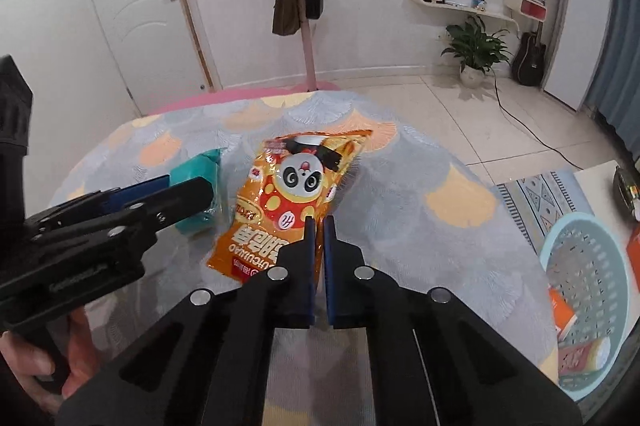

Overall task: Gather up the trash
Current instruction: 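Grasp the orange snack bag with the right tool while the left tool grasps the teal container, then drop the snack bag into the basket while the left tool drops the teal container in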

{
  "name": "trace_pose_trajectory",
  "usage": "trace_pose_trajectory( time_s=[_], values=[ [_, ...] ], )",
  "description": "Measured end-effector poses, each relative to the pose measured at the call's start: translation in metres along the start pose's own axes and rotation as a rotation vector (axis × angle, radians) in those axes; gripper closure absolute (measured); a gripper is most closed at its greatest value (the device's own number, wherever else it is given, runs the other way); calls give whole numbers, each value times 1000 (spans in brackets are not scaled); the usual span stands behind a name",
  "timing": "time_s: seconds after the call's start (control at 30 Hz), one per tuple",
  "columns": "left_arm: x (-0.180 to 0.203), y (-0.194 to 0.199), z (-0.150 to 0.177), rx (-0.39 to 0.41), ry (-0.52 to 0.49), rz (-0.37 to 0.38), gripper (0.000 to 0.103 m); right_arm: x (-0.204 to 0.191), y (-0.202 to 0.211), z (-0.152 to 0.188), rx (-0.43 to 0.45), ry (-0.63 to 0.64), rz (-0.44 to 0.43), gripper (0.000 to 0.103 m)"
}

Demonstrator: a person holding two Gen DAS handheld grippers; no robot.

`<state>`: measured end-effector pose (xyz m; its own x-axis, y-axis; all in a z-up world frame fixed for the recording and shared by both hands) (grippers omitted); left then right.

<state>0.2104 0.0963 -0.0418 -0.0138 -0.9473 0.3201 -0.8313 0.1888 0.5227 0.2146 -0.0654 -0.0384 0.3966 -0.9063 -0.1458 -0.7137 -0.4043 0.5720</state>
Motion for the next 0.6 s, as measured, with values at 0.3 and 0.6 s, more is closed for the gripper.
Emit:
trace_pose_trajectory(
  time_s=[0.3, 0.6],
  values=[
    [39, 14, -5, 12, -46, 106, 55, 37, 76, -6, 129, -46, 67, 101],
    [137, 42, -14, 59, -182, 243, 55, 113, 171, -8, 274, -120, 230, 101]
  ],
)
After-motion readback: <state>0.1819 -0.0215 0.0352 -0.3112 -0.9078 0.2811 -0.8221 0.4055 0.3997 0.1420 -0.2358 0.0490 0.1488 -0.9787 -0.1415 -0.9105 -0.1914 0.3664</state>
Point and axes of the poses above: each gripper's, at about its wrist camera, not at the fingertips, and y roughly against the way its jaws point, x to its right, z to its underside, the point moved 1 cm from there along -y, roughly the way its jaws point, and after that the axes turned 12 degrees about x, right-handed, at the moved point
